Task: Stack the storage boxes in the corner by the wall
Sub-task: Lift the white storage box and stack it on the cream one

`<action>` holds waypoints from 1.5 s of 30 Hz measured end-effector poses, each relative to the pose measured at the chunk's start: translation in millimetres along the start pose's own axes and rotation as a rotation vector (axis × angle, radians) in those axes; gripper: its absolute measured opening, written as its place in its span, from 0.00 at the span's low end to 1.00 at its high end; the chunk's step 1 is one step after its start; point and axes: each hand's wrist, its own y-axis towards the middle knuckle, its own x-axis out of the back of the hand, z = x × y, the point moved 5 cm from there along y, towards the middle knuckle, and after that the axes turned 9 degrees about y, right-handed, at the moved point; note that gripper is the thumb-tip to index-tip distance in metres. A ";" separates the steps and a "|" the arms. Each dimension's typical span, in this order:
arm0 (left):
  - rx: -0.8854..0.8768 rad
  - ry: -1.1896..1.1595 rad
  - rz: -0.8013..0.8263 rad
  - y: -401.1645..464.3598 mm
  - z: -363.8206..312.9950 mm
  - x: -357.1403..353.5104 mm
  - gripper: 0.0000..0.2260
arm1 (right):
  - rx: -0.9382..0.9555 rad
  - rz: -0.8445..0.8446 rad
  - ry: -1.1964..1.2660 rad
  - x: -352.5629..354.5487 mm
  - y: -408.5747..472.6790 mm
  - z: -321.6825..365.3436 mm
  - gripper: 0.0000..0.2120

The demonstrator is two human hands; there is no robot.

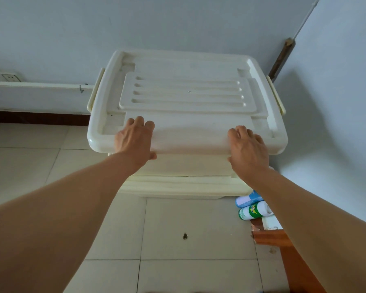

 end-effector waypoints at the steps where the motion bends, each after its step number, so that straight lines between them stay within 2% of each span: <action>1: -0.010 0.042 -0.001 0.8 -1.9 -1.4 0.26 | -0.001 0.003 -0.035 -2.1 1.7 2.2 0.22; 6: -0.050 0.204 -0.007 8.5 -7.1 -5.9 0.24 | 0.035 -0.126 -0.152 -1.1 8.0 8.9 0.23; 11: -0.047 0.224 -0.010 10.0 -3.2 -6.2 0.22 | 0.074 -0.248 -0.225 3.1 4.1 17.1 0.23; 17: -0.029 0.221 -0.008 6.9 -5.1 -8.3 0.24 | 0.098 -0.277 -0.151 7.0 -1.4 16.4 0.22; 26: 0.004 0.176 -0.033 12.6 -18.4 -12.6 0.22 | 0.035 -0.270 -0.076 4.3 1.1 4.6 0.29; 29: 0.018 0.168 -0.051 9.2 -16.3 -14.2 0.23 | 0.013 -0.265 -0.087 3.2 0.2 6.9 0.28; 34: 0.009 0.179 -0.036 10.3 -14.0 -12.0 0.22 | -0.068 -0.062 -0.096 1.7 -2.3 8.9 0.23; 42: 0.049 0.186 -0.057 6.5 -18.3 -12.6 0.23 | -0.036 -0.113 -0.096 5.1 -4.7 7.9 0.24; 45: 0.033 0.140 -0.050 3.7 -16.7 -10.1 0.24 | -0.037 -0.034 -0.067 -0.6 -4.1 8.0 0.20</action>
